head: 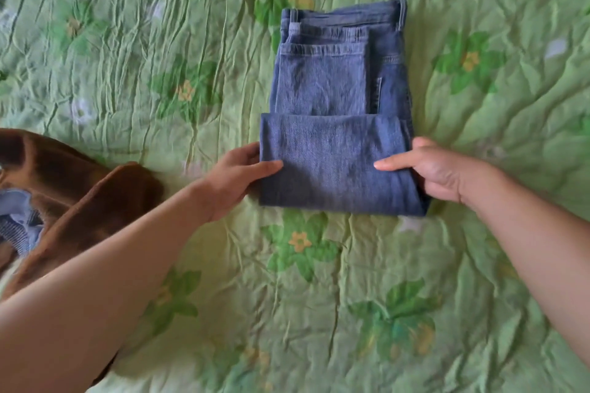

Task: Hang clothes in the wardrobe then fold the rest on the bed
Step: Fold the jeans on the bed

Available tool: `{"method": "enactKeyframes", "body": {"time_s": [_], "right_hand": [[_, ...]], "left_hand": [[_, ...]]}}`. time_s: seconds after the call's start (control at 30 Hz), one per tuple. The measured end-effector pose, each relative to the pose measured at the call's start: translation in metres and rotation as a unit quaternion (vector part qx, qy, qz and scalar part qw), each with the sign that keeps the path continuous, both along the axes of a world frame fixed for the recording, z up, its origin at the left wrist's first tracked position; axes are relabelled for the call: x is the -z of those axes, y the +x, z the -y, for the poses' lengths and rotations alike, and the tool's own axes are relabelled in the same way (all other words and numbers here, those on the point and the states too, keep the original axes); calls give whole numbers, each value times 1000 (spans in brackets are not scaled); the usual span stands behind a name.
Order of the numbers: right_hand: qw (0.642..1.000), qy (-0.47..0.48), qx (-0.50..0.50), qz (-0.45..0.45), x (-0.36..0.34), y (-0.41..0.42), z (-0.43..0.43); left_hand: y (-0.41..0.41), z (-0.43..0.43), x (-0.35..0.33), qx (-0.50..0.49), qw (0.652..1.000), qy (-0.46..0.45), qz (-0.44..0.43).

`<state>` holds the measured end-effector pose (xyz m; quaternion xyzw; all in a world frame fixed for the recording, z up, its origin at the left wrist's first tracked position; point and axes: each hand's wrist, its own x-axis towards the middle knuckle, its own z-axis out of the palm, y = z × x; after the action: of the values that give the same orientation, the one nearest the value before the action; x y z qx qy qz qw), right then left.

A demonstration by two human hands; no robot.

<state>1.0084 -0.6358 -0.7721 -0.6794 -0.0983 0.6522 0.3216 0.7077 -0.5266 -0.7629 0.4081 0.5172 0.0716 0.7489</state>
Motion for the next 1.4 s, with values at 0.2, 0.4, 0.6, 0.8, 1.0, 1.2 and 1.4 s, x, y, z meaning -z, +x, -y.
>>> {"method": "enactKeyframes", "body": {"time_s": [0.2,0.4,0.6,0.8,1.0,1.2,1.4], "right_hand": [[999,-14,29,-4,9,-9,-4],[999,-4,49,3,-1,-23,21],[998,-47,50,-8,-7,-59,98],[995,-77,50,27,-4,-99,162],[993,-28,64,96,-24,-91,140],[989,61,55,121,-56,-48,74],[964,58,-16,258,-26,-20,4]], "left_hand": [[14,3,0,-25,998,42,-39],[15,14,-7,16,990,90,-104],[-20,77,-10,59,984,97,-136],[-56,141,-12,54,989,47,-130],[-40,119,-32,65,981,142,-119],[0,54,-60,40,982,175,-64],[46,0,-27,48,956,210,-198]]}}
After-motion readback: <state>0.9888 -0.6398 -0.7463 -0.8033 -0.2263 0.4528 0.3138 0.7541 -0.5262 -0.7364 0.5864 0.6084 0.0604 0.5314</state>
